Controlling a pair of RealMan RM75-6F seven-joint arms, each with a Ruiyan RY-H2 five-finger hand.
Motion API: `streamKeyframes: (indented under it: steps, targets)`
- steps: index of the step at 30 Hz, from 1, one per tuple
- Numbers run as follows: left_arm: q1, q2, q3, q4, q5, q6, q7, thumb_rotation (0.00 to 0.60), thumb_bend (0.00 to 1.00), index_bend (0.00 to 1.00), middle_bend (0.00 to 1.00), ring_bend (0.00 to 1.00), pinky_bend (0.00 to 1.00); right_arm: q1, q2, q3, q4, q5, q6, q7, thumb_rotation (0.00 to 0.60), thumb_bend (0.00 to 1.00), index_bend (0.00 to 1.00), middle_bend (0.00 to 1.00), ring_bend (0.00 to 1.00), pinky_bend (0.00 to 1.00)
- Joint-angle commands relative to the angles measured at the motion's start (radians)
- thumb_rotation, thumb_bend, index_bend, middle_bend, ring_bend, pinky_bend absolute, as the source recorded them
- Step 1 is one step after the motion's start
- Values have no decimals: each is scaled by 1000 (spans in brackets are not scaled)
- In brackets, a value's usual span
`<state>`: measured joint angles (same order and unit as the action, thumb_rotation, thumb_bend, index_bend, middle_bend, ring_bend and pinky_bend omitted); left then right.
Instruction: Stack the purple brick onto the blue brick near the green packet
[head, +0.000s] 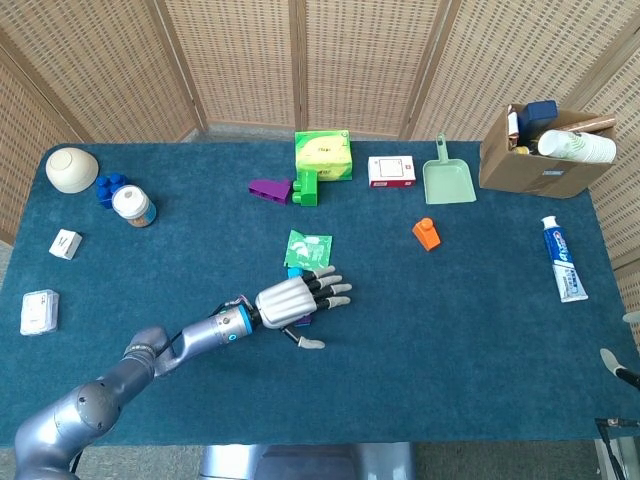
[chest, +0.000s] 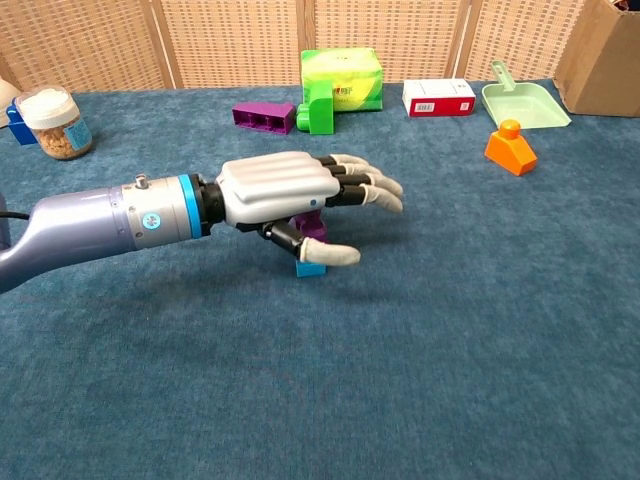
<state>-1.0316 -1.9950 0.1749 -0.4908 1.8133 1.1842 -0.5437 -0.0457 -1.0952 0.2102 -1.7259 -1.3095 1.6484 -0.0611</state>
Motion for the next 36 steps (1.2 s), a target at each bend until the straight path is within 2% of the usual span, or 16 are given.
streamKeyframes:
  steps: [1, 11, 36]
  targets:
    - [-8, -7, -4, 0, -3, -15, 3, 0, 242, 108, 0, 0, 0, -1, 1, 0, 0, 0, 1, 0, 600, 70, 431, 203, 0, 26]
    - [-21, -40, -1, 27, -2, -44, -1, 0, 242, 108, 0, 0, 0, -6, 4, -1, -2, 1, 4, 4, 600, 70, 431, 203, 0, 26]
    - [22, -26, 30, 38, 5, -33, -8, 0, 242, 108, 0, 0, 0, -2, 1, 0, -6, 1, 1, -8, 600, 69, 431, 203, 0, 26]
